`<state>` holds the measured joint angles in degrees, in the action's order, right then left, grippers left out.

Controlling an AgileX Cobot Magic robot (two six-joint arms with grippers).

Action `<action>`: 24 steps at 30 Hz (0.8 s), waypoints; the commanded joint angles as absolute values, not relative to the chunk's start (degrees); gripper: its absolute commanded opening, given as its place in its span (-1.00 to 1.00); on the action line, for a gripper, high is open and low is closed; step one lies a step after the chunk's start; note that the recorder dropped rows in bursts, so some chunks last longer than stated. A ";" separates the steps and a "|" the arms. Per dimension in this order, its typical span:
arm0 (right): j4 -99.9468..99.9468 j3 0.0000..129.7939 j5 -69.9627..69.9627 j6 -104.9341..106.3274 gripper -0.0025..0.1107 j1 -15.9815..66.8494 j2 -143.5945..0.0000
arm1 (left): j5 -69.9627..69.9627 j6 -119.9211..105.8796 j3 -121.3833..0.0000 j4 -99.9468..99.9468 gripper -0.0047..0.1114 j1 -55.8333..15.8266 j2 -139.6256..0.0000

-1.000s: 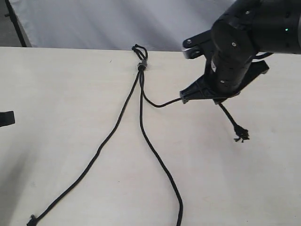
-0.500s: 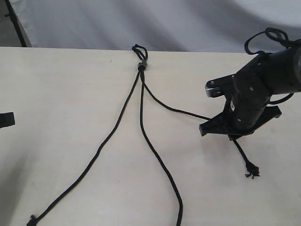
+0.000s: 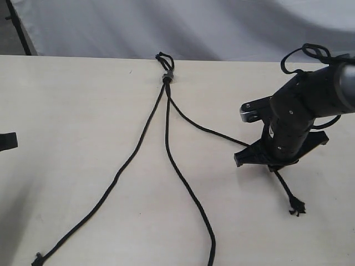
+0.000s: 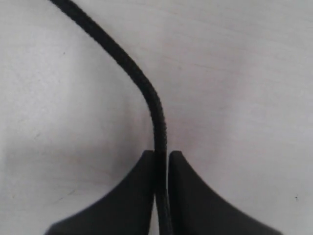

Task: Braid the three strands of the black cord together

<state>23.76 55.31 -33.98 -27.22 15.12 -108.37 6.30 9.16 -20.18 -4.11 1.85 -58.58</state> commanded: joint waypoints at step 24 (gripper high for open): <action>28.93 61.22 -28.71 -25.44 -0.02 14.81 -83.05 | 8.24 11.00 -39.60 -4.74 -0.08 -37.38 -86.78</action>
